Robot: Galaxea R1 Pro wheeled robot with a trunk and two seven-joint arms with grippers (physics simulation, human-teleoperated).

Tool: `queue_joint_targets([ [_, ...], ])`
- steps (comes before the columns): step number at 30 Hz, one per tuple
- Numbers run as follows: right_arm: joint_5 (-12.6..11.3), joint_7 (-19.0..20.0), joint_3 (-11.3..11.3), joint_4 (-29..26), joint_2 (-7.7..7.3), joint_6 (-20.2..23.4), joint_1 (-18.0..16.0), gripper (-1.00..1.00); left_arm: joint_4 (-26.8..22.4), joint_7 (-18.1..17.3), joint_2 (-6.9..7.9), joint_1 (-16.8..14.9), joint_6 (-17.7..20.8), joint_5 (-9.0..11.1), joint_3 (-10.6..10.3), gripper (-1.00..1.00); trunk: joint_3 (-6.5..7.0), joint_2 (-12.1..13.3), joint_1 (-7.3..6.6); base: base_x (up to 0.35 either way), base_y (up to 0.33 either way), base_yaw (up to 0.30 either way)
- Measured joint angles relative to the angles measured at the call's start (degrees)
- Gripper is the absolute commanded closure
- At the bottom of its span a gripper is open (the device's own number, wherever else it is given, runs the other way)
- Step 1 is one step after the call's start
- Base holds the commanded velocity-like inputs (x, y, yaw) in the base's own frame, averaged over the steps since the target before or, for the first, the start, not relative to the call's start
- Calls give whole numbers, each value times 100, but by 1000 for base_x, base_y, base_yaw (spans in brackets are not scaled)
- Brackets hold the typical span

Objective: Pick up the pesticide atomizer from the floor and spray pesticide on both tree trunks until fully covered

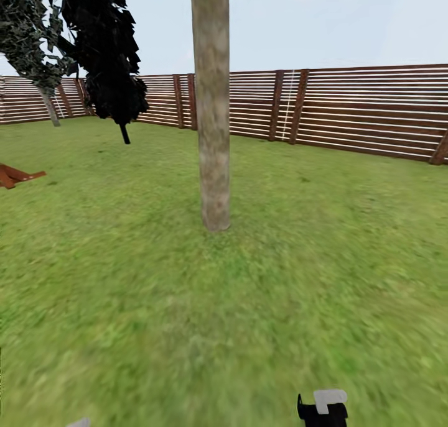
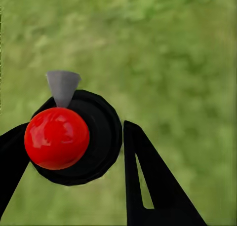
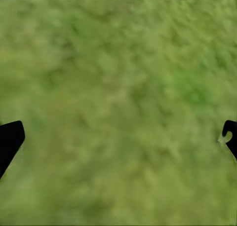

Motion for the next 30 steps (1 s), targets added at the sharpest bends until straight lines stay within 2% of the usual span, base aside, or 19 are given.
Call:
queue_joint_targets([
  [30,-9,-1,0,7,4,0,0,-100,0,0,16,0,-6,1,11,100,0,0,0,340,0,7],
])
